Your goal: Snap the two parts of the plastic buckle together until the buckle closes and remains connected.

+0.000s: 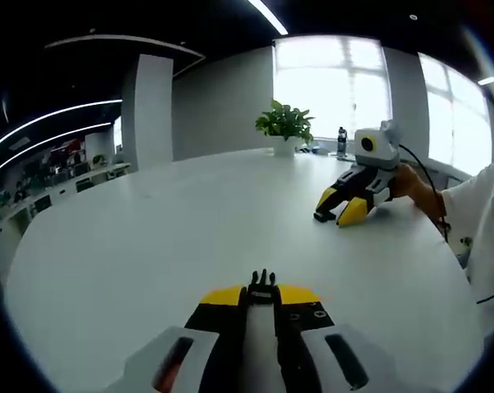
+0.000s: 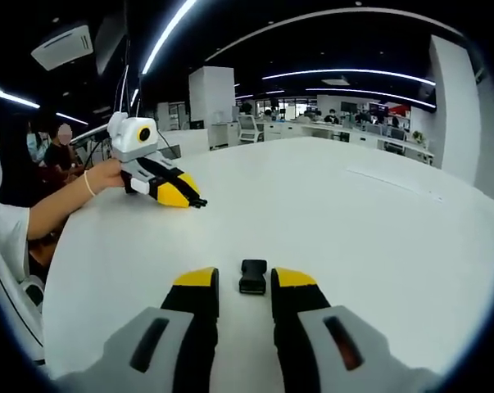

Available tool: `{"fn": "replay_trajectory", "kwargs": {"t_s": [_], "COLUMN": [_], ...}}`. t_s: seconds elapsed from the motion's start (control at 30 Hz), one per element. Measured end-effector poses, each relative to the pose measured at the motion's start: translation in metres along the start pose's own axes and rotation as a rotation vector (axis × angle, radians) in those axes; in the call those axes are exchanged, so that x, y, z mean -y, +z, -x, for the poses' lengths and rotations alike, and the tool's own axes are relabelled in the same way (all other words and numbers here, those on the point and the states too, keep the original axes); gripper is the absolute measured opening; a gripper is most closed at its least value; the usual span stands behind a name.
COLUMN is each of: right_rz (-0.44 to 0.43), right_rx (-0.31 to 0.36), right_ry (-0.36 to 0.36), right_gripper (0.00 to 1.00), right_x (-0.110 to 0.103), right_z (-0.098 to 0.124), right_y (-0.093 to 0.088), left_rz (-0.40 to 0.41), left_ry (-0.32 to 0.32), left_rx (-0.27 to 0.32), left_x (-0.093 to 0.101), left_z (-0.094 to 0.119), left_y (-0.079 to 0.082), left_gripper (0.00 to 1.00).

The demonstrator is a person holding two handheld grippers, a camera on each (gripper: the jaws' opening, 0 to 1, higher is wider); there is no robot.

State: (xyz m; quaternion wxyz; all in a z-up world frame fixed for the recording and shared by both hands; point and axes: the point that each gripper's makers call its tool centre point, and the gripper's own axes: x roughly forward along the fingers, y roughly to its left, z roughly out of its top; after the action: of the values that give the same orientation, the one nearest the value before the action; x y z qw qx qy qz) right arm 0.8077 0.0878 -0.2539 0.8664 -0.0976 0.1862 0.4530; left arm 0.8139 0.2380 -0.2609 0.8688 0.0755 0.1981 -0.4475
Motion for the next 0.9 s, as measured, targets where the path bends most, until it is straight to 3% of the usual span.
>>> {"fn": "replay_trajectory", "kwargs": {"t_s": [0.37, 0.9], "right_rz": [0.023, 0.043], "right_rx": [-0.011, 0.013], "right_ry": [-0.024, 0.008], "right_gripper": [0.13, 0.12], "right_x": [0.005, 0.003], "right_z": [0.003, 0.01], "right_y": [-0.002, 0.002], "left_rz": [-0.005, -0.019], "left_ry": [0.011, -0.012], "left_rx": [0.011, 0.05], "left_x": [0.001, 0.014], "left_z": [0.001, -0.005], "left_y": [0.003, 0.018], "left_gripper": [0.12, 0.12]}}
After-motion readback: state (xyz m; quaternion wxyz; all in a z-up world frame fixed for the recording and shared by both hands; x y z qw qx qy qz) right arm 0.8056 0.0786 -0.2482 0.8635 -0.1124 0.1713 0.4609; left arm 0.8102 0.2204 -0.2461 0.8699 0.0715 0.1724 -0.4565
